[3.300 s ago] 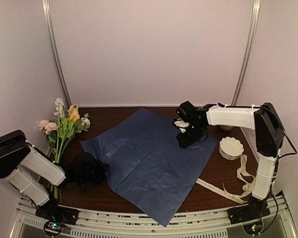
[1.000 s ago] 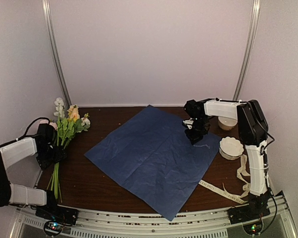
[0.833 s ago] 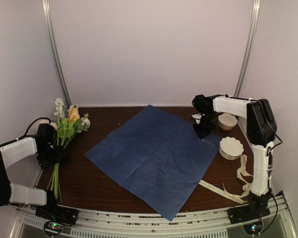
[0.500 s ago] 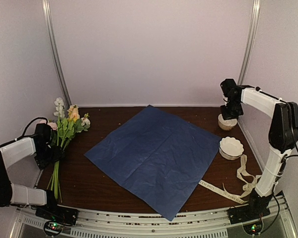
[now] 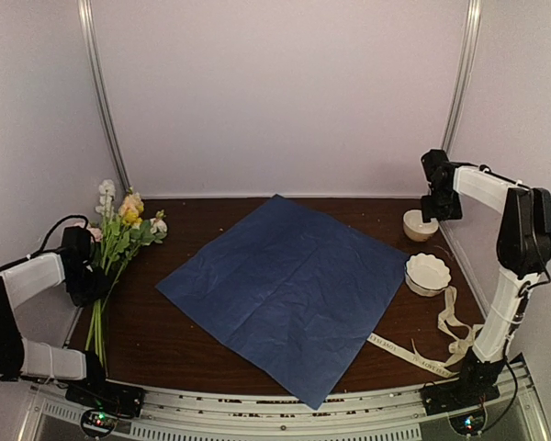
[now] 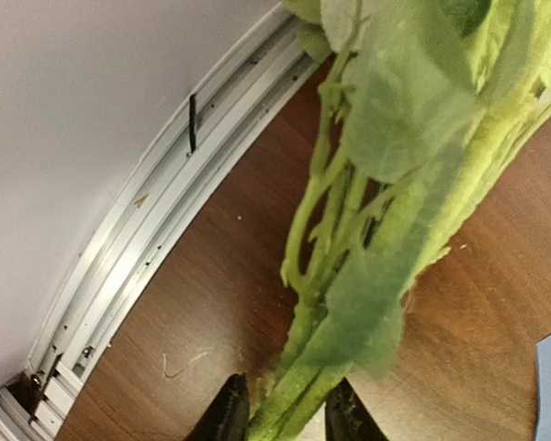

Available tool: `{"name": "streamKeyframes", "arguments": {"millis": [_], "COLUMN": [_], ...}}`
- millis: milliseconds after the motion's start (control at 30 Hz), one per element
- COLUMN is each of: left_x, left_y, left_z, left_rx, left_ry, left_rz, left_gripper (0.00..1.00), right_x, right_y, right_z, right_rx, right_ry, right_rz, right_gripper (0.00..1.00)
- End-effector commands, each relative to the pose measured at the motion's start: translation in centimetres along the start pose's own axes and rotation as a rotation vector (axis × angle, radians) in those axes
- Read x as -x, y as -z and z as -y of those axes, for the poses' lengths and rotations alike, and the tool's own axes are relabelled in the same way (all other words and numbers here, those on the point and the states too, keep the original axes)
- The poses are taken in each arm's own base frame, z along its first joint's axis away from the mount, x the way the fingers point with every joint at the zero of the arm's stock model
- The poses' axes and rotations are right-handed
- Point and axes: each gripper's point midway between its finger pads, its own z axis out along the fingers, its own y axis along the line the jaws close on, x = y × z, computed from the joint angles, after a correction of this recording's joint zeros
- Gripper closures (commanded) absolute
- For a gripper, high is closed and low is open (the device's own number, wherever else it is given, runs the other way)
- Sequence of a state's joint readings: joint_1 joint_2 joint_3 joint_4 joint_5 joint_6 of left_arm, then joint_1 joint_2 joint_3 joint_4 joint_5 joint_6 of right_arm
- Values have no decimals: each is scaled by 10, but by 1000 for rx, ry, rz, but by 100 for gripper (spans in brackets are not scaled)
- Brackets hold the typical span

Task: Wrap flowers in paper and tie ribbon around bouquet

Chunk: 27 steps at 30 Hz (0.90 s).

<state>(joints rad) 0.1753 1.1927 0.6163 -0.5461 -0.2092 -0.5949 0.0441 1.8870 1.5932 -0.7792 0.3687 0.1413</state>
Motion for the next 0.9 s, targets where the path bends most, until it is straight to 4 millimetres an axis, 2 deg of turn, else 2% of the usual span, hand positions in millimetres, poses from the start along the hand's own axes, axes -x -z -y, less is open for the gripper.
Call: {"name": "streamKeyframes", "arguments": {"millis": [0, 33, 133, 233, 400, 533, 633, 733, 800, 867], "left_x": [22, 24, 29, 37, 54, 62, 60, 60, 65, 68], "left_y": [16, 20, 28, 32, 27, 19, 17, 25, 36, 41], "left_z": [3, 3, 4, 6, 22, 22, 32, 54, 69, 74], "left_rx": [-36, -42, -52, -57, -73, -29, -79, -175, -217, -212], "left_ry": [11, 10, 0, -8, -80, -98, -121, -179, -231, -274], "left_rz": [95, 105, 134, 156, 119, 96, 81, 104, 140, 153], "left_gripper": [74, 71, 48, 42, 48, 68, 77, 78, 73, 69], "right_x": [2, 3, 1, 0, 2, 2, 1, 1, 2, 1], "right_y": [16, 18, 22, 30, 52, 64, 69, 70, 71, 71], "right_z": [4, 3, -3, -9, -23, -36, -42, -44, -46, -48], "right_rx": [14, 25, 55, 82, 155, 233, 268, 275, 287, 292], "right_ry": [-31, -33, -30, -18, -1, 7, 14, 17, 22, 27], "right_rz": [40, 43, 38, 41, 82, 96, 98, 99, 97, 94], "right_gripper": [26, 21, 8, 5, 7, 9, 9, 10, 10, 10]}}
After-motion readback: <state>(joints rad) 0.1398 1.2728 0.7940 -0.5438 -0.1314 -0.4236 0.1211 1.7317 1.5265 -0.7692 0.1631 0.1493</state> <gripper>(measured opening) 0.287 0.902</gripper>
